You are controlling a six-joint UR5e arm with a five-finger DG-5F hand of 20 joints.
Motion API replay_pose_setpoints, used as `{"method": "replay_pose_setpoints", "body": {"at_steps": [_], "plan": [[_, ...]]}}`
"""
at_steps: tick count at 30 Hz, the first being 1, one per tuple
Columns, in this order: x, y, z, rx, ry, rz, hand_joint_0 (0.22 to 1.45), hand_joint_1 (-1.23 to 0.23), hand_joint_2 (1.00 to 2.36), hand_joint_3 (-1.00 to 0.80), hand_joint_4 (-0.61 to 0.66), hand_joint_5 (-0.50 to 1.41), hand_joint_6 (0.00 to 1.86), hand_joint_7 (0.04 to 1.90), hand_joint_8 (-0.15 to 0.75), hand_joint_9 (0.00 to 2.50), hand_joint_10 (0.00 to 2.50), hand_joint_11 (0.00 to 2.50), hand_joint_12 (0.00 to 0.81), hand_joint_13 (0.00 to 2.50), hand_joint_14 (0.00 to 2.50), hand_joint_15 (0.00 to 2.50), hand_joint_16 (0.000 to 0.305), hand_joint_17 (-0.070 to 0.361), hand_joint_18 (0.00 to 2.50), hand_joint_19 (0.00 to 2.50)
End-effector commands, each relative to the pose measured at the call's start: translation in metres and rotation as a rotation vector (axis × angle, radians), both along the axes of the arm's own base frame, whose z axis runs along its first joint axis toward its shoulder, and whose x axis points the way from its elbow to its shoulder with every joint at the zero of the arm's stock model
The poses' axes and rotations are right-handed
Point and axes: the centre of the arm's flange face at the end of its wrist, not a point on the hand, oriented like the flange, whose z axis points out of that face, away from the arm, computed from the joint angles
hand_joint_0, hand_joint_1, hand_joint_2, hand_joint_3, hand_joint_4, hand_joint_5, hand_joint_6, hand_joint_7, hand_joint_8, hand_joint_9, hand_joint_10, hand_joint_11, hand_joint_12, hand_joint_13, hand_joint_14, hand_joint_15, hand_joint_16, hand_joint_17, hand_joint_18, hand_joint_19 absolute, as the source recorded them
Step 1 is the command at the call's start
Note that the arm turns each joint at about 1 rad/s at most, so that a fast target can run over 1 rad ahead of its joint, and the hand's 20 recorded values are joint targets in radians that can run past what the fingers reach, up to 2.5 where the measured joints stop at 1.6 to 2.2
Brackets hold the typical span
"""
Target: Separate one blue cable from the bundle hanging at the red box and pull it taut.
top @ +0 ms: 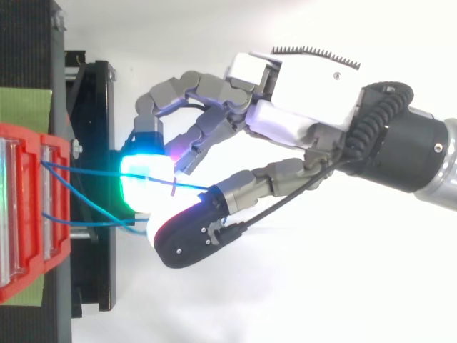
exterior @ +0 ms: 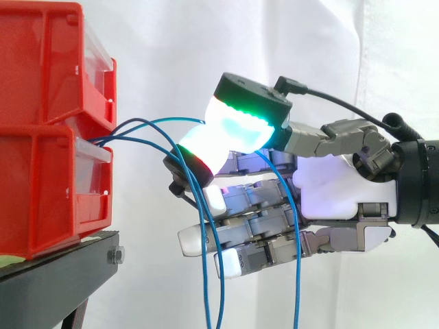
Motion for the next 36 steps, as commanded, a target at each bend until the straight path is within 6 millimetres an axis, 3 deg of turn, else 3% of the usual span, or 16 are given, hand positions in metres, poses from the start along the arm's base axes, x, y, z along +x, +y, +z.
{"method": "replay_pose_setpoints", "body": {"at_steps": [1, 9, 12, 17, 24, 36], "plan": [[0.0001, 0.0003, 0.0, 0.0, -0.001, 0.0, 0.51, -0.79, 1.0, -0.5, 0.13, -0.15, 0.9, 1.03, 0.364, 1.02, 0.02, 0.9, 0.389, 0.79, 0.01, 0.45, 0.051, 0.114, 0.77, 0.48], [-0.0001, 0.0003, -0.0001, 0.001, 0.001, 0.0, 0.54, -0.55, 1.0, -0.5, 0.13, -0.15, 0.89, 1.01, 0.37, 1.05, 0.02, 0.87, 0.388, 0.81, 0.02, 0.47, 0.05, 0.113, 0.76, 0.51], [-0.0001, 0.0003, -0.0001, 0.001, 0.001, 0.0, 0.6, -0.6, 1.0, -0.5, 0.12, -0.15, 0.89, 1.08, 0.362, 1.05, 0.02, 0.89, 0.379, 0.8, 0.02, 0.47, 0.048, 0.109, 0.75, 0.53], [-0.0002, 0.0003, -0.0002, 0.001, 0.002, 0.0, 0.6, -0.71, 1.01, -0.3, 0.13, -0.15, 0.91, 1.14, 0.366, 1.05, 0.02, 0.89, 0.381, 0.81, 0.02, 0.47, 0.048, 0.109, 0.76, 0.52], [-0.0002, -0.0009, -0.0002, 0.001, 0.002, -0.001, 0.61, -0.76, 1.02, -0.08, 0.03, -0.14, 0.94, 1.17, 0.378, 1.11, 0.02, 0.92, 0.388, 0.83, 0.02, 0.46, 0.051, 0.114, 0.8, 0.51], [0.0, 0.0, 0.0, 0.003, -0.001, -0.003, 0.61, -0.77, 1.02, -0.01, 0.03, -0.12, 0.95, 1.17, 0.4, 1.13, 0.01, 0.92, 0.41, 0.86, 0.01, 0.47, 0.056, 0.125, 0.84, 0.49]]}}
